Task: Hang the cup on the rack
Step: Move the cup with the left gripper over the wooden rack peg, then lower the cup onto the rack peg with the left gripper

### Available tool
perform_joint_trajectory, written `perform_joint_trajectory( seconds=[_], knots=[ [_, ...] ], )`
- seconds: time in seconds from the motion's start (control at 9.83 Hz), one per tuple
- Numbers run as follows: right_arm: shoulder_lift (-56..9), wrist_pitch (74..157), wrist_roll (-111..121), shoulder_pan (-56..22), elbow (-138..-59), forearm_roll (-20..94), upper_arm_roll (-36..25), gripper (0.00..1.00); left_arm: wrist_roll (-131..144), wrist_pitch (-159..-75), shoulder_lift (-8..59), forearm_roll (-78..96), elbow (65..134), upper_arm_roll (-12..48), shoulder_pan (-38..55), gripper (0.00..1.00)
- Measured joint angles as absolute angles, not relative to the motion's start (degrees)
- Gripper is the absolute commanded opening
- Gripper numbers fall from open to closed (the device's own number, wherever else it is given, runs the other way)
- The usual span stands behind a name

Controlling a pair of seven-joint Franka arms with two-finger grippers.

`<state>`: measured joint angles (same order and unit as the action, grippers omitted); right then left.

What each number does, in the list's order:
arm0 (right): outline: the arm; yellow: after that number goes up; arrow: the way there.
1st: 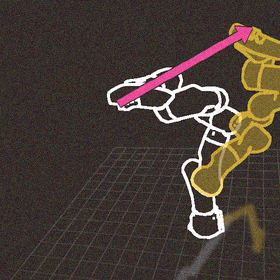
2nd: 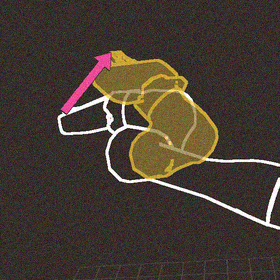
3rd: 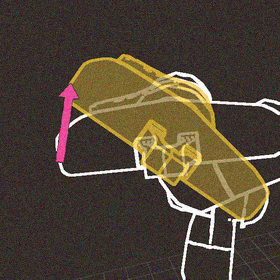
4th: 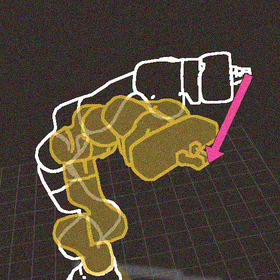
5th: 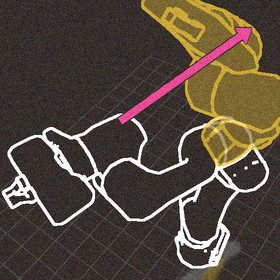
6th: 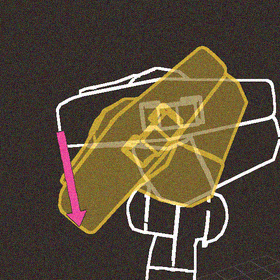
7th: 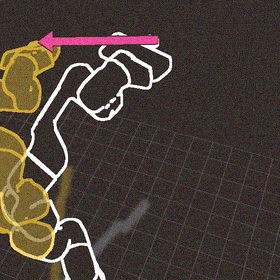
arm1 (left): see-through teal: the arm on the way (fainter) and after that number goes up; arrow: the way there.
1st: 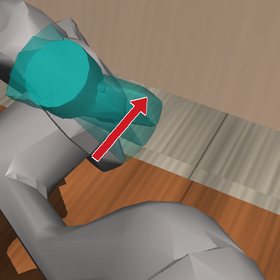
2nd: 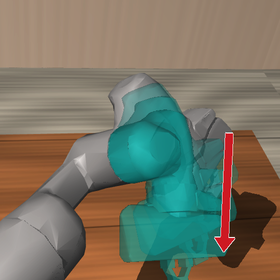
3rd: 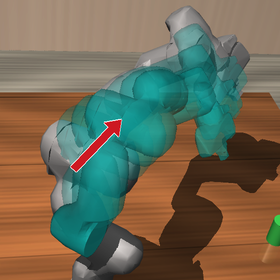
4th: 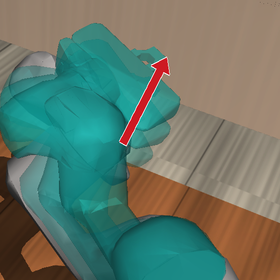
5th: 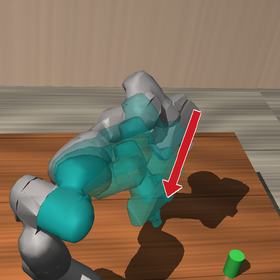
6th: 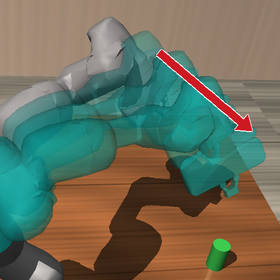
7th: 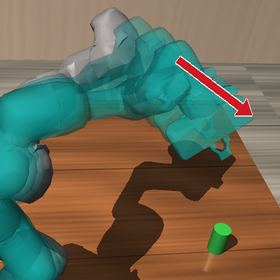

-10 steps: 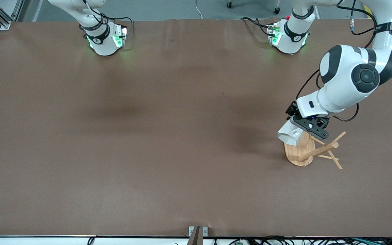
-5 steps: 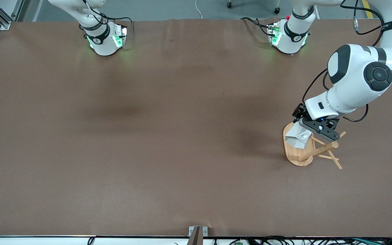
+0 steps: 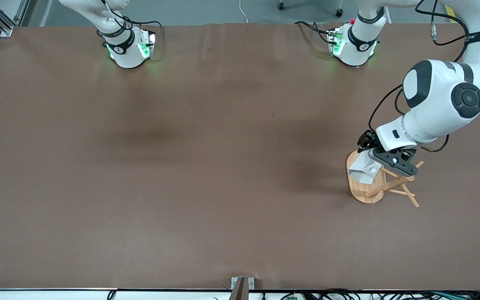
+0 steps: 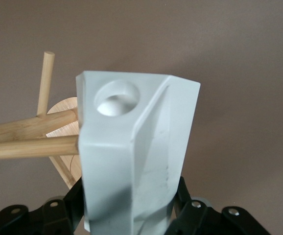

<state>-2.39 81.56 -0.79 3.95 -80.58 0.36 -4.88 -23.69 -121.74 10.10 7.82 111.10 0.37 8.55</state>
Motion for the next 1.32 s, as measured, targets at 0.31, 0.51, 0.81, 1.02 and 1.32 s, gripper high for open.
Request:
perform_joint_trajectory(
  seconds=[0.31, 0.51, 0.81, 1.02, 1.32],
  knots=[
    [-2.39, 81.56, -0.8, 3.95, -80.58, 0.36, -4.89, 1.0, -24.18, -122.59, 10.57, 7.82, 110.78, -0.43, 8.52, 0.07],
    [-2.39, 81.56, -0.8, 3.95, -80.58, 0.36, -4.89, 1.0, -25.04, -122.62, 10.98, 8.15, 110.02, -1.17, 8.5, 0.07],
    [-2.39, 81.59, -0.79, 3.95, -80.58, 0.36, -4.91, 1.0, -25.33, -122.63, 11.99, 9.98, 109.8, -2.42, 8.45, 0.1],
    [-2.39, 81.88, -0.79, 3.95, -80.58, 0.36, -4.91, 1.0, -26.12, -122.63, 12.78, 12.35, 109.74, -3.02, 8.42, 0.8],
    [-2.39, 83.12, -0.8, 3.95, -80.58, 0.35, -4.91, 1.0, -26.14, -122.63, 13.26, 13.04, 109.52, -3.81, 8.41, 1.0]
  ],
)
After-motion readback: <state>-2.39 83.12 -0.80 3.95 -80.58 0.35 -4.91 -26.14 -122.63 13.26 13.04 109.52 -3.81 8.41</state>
